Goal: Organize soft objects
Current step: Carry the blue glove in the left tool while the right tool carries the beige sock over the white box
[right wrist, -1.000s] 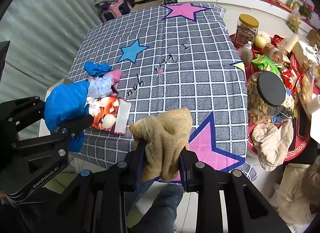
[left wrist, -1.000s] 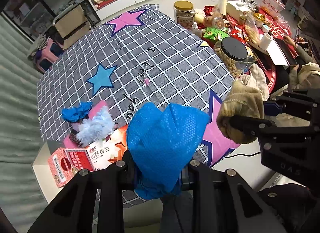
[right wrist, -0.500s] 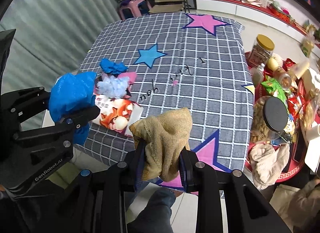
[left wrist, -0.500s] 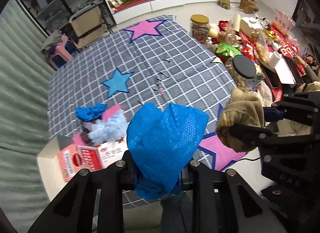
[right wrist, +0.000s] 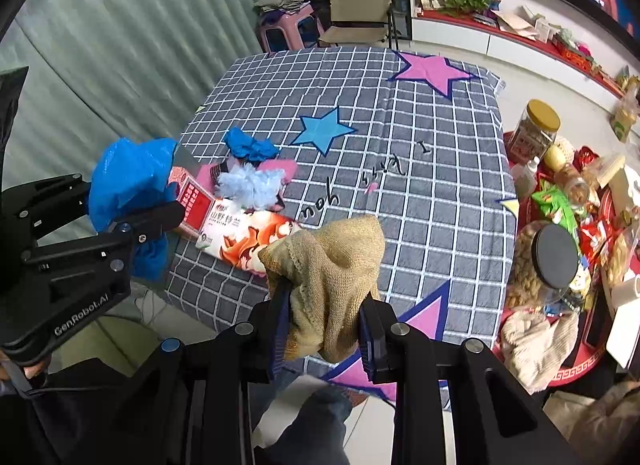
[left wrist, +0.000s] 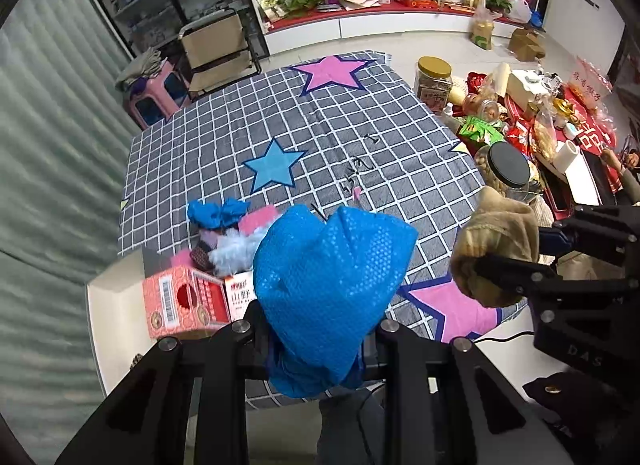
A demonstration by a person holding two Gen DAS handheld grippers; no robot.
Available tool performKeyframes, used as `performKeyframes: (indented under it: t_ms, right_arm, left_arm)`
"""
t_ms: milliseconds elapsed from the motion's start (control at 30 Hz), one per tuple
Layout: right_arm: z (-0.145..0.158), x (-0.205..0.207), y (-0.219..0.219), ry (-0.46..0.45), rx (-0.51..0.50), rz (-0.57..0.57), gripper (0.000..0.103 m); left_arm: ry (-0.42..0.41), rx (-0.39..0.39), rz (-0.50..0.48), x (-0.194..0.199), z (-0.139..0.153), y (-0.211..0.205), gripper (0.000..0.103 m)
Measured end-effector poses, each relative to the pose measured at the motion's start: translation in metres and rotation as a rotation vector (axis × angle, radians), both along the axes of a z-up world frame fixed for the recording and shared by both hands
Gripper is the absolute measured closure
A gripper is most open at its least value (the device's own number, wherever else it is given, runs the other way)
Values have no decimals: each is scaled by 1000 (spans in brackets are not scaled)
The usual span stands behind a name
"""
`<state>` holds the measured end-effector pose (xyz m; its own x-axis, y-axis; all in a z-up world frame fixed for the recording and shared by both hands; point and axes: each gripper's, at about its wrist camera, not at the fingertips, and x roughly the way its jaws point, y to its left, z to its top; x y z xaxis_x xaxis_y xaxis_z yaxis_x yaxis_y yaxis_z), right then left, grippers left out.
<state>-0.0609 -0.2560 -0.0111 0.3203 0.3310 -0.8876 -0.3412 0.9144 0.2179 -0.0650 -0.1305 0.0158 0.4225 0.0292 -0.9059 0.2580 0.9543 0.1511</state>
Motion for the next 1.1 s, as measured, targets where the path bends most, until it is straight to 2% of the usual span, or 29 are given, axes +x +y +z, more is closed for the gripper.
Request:
performKeyframes:
  t_ms: [167,433,633,933,1033,1100]
  right_arm:
    - [-5,-5,2,18,11,-25,72]
    - [-2,1,35,13,-14,-30,72]
    - [-2,9,86,21,9,-64,72]
    - [6,17,179,0,-33,-55,72]
    - [18,17,204,-55,-53,-38,72]
    - [19,18,218,-56,-52,-22,72]
  left_arm:
    - [3,5,-4,-9,-2,9,73]
    - [17,-55,28,-8,-6,55,73]
    - [-17,-107,85,-1,6,131,73]
    - [-79,-113,156,12,13,250,73]
    - [-102,-139,207,13,14,288,74]
    - [-93,-129,248,14,9,309,73]
